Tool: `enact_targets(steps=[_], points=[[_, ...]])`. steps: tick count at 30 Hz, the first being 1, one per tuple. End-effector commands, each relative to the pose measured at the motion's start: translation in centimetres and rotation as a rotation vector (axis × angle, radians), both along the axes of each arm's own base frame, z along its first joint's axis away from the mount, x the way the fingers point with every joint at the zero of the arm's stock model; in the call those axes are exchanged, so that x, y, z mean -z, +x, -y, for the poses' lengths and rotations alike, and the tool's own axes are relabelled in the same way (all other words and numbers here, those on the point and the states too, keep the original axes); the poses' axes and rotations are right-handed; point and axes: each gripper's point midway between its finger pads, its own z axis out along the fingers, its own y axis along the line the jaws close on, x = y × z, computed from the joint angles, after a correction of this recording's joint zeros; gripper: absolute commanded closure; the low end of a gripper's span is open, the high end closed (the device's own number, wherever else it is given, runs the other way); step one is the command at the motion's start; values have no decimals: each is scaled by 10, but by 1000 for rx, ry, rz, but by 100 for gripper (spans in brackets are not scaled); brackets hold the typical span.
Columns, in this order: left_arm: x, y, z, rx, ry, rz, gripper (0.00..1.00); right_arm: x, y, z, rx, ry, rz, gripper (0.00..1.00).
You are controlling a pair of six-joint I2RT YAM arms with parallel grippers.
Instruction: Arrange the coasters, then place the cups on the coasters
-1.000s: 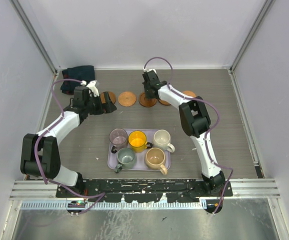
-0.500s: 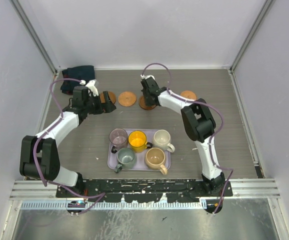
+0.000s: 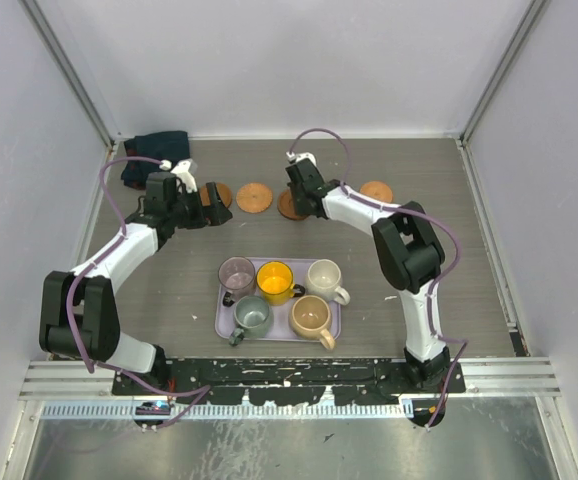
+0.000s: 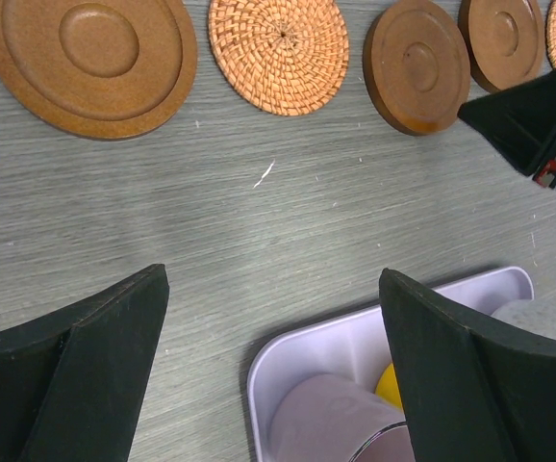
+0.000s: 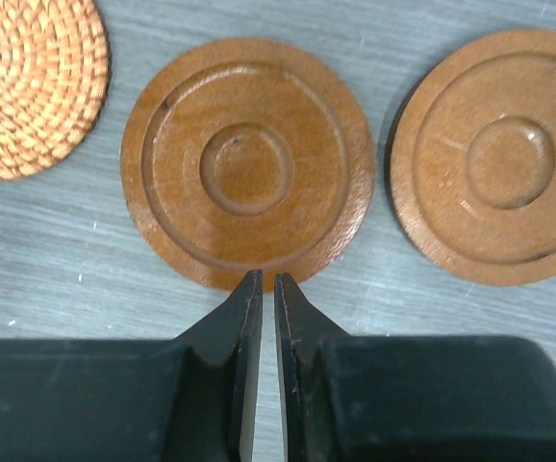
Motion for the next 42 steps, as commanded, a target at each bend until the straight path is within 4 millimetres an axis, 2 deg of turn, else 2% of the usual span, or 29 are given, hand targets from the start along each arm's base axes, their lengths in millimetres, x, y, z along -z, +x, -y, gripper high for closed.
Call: enact_targets(steps=[1,5,8,24,35,42], points=[[-16,5,0,7,6,62,7,-18,-14,-14,2,37,37,84],[-14,5,1,8,6,58,7,-4,-25,-21,-8,33,4,84],[-14,5,0,6,6,59,7,4,-27,-26,-17,35,-11,84],[-14,4,-2,3,20,60,7,34,-9,-31,12,-26,-45,83],[-14,4,-2,1,22,57,7,45,3,-33,0,-43,-56,83],[-13,5,-2,2,19,55,6,38,6,-41,-24,-18,-59,83]])
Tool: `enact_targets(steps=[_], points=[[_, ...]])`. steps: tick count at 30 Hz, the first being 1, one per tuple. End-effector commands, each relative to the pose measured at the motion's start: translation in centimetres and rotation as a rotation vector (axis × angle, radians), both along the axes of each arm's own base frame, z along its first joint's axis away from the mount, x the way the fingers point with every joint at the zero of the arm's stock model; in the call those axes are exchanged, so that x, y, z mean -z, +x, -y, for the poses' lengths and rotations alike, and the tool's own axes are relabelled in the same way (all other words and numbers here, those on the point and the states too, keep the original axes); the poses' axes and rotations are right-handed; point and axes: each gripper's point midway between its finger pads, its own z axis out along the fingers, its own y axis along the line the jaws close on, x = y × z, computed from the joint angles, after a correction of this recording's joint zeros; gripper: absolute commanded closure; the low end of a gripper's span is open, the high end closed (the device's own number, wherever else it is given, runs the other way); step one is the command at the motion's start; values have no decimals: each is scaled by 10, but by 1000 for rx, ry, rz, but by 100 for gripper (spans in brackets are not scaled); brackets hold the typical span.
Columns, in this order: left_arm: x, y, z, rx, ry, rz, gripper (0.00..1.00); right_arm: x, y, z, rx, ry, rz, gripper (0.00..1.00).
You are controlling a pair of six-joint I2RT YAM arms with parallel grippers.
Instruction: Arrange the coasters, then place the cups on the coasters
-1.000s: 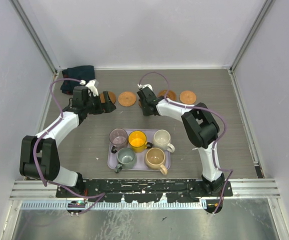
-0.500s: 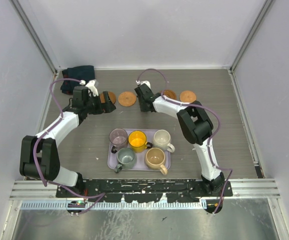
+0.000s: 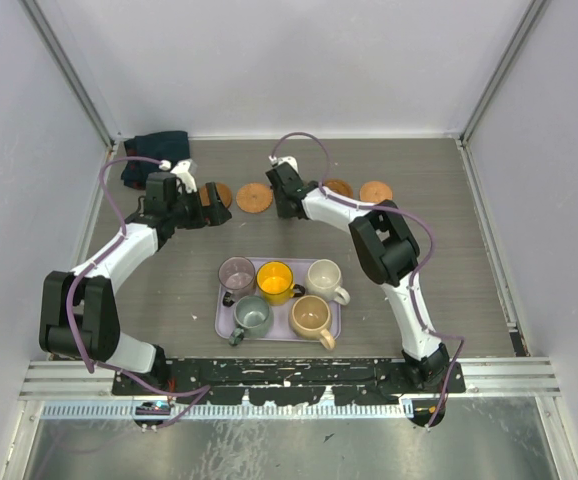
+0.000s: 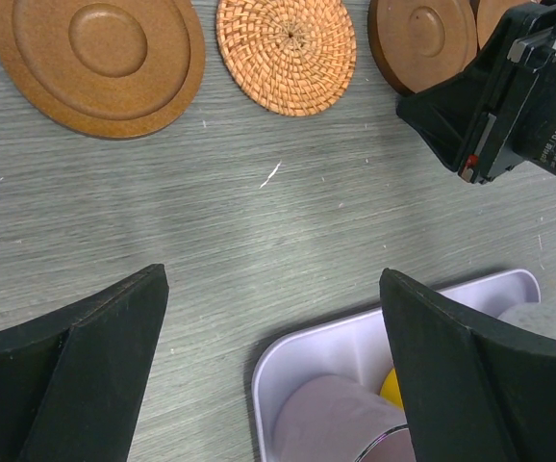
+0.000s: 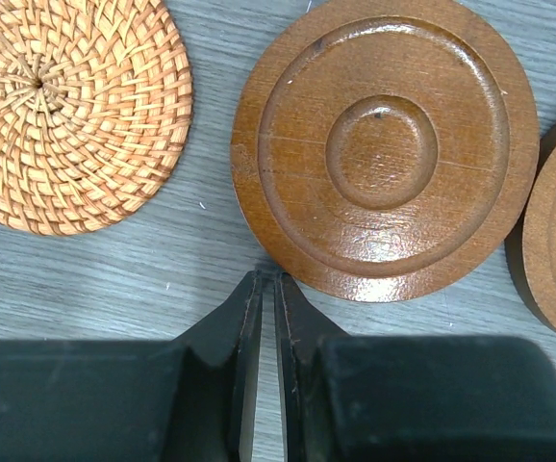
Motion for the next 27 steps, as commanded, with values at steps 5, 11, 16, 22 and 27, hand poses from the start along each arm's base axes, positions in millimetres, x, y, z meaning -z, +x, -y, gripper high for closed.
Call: enact_targets(steps=[5,11,16,22,27], points=[[-18,6,1,10,5,64,6,-16,-7,-6,-65,17,-12,83],[-27,8,1,10,3,81,2,-73,-6,9,-28,27,117,83],[-28,9,4,16,-7,77,2,-85,-3,37,40,12,143,83],[-34,8,9,30,-41,77,2,-104,-3,101,223,45,195,83],[-44,6,13,41,-69,90,2,-140,-10,155,292,102,307,44]])
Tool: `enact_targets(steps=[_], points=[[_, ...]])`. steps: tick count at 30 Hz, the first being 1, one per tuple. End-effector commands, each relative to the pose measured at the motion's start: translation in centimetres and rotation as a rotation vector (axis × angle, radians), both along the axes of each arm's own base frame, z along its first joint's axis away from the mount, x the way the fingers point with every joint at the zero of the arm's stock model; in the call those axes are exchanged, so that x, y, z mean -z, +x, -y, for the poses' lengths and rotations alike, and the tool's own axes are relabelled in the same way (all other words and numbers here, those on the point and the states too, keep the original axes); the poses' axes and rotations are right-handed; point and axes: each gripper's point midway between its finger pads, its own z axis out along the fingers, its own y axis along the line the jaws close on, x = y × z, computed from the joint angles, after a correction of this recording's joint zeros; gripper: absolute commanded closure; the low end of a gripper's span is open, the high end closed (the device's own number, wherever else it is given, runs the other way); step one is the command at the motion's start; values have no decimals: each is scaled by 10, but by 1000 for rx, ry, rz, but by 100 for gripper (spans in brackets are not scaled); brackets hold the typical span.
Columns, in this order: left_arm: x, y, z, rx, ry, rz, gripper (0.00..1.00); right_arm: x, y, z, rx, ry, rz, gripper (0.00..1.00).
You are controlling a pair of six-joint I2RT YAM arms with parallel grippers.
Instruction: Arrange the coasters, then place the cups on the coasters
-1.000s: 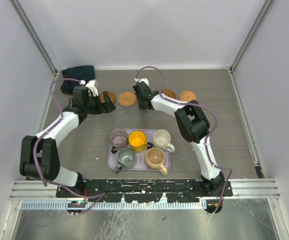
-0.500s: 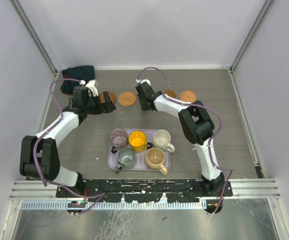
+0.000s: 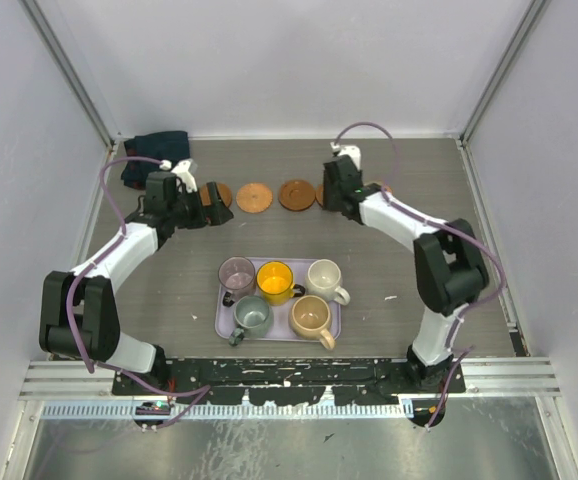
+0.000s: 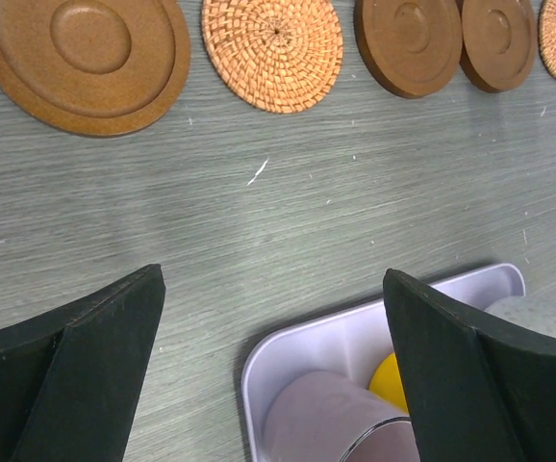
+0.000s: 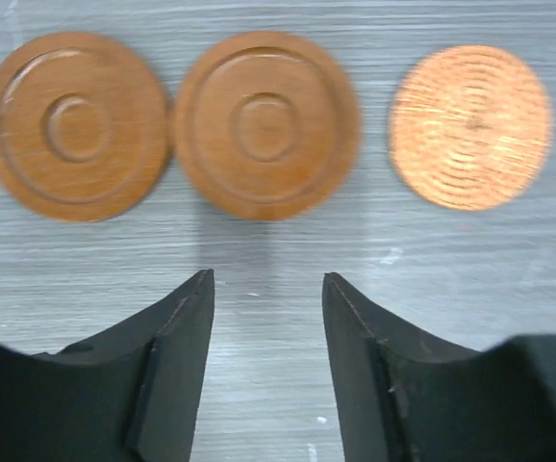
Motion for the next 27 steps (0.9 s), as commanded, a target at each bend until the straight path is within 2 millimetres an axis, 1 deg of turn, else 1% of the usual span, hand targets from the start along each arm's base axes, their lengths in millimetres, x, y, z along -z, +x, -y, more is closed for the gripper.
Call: enact_targets(steps=[1,2,3,4,5,7,9,10,11,13,17,20,22,24,27], points=[[-45,8,11,35,-58,102,2,-71,12,41,79,107,205,38],[-46,6,13,41,-64,97,2,-76,13,51,88,129,210,22],[-48,5,14,49,-71,97,2,-79,14,61,102,158,212,4],[-49,4,15,55,-76,92,2,-80,14,69,111,191,209,0],[-48,1,16,58,-77,86,2,-81,15,77,110,240,201,0],[-48,-5,17,72,-79,77,2,-83,14,85,105,308,208,0],[-49,-13,18,91,-73,80,2,-87,10,89,99,322,263,0],[-49,-18,16,98,-63,77,2,-88,6,89,78,324,299,0],[-49,-23,16,108,-47,78,2,-95,4,87,55,341,349,0],[-51,-33,12,116,-4,88,2,-101,-2,83,38,379,390,0],[-63,-52,2,101,70,138,2,-89,-20,78,-2,355,246,0],[-74,-62,-3,65,66,190,2,-87,-42,69,-76,375,212,0],[-80,-68,-5,48,50,218,2,-89,-60,65,-114,388,212,7],[-85,-74,-6,37,34,239,2,-88,-79,69,-100,339,200,12],[-82,-81,-5,36,17,236,2,-85,-107,71,-92,241,160,19]])
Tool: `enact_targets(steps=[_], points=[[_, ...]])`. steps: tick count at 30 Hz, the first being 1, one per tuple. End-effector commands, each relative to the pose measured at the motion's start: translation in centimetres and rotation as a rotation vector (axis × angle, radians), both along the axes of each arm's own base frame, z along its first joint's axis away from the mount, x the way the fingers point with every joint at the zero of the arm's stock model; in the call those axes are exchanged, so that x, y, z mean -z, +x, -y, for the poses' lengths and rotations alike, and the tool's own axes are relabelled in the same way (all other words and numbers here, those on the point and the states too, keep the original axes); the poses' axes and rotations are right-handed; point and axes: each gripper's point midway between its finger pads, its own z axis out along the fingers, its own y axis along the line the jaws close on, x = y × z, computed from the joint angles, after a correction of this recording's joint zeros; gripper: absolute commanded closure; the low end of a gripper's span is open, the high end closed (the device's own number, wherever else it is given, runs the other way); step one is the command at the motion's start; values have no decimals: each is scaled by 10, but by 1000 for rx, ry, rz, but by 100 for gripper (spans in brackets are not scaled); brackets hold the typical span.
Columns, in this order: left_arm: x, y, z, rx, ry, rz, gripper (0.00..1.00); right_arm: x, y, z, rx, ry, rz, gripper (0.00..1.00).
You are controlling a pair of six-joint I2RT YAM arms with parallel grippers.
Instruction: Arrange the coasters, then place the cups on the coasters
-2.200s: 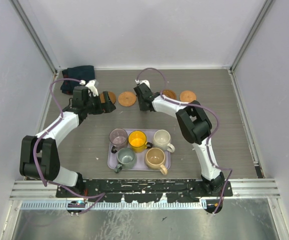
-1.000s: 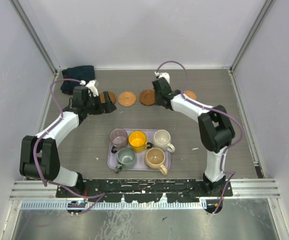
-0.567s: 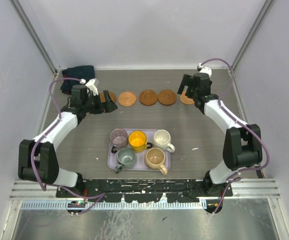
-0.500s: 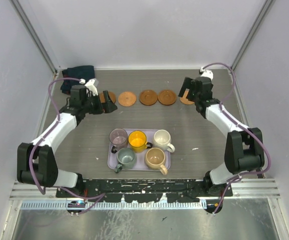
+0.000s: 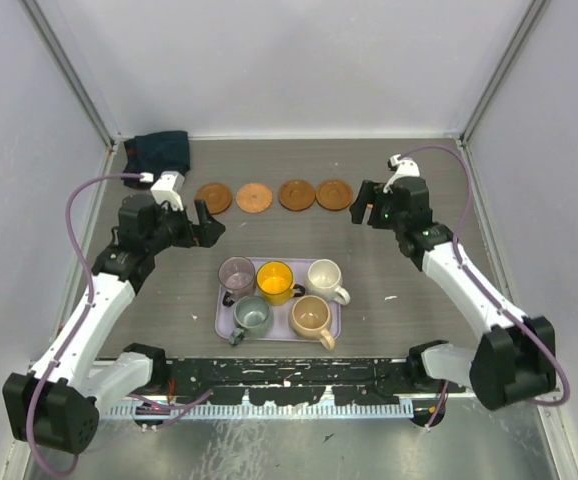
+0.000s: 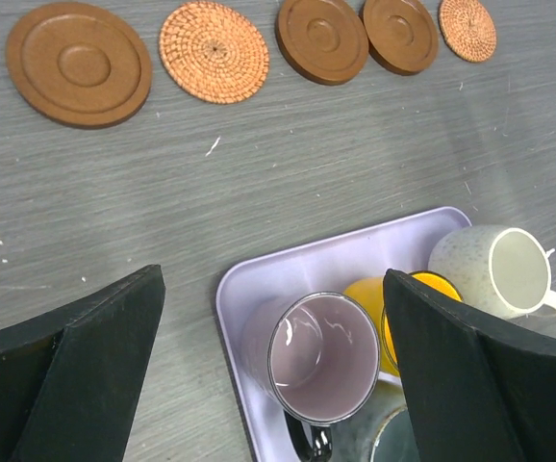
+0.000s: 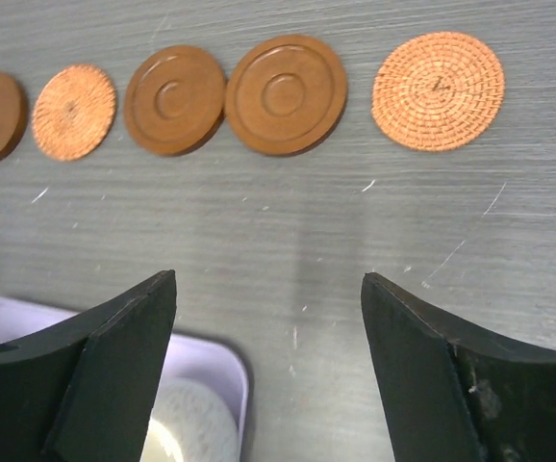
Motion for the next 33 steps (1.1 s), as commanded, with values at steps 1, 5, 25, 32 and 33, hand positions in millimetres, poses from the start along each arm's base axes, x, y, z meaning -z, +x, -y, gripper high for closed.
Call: enact_targets(steps=[1,5,25,32,33], points=[[0,-7,0,-17,-25,9,2,-12,-41,-11,-50,-113,-6,20],[10,-11,2,-19,-44,-21,2,-4,-78,-28,-68,-188,-56,25],[27,-30,9,-6,-94,-47,2,74,-177,-50,-134,-219,-340,38],[33,-32,8,-11,-94,-55,2,94,-186,-65,-193,-281,-379,39],[33,-32,9,-11,-94,-56,2,96,-186,-67,-197,-284,-383,39]])
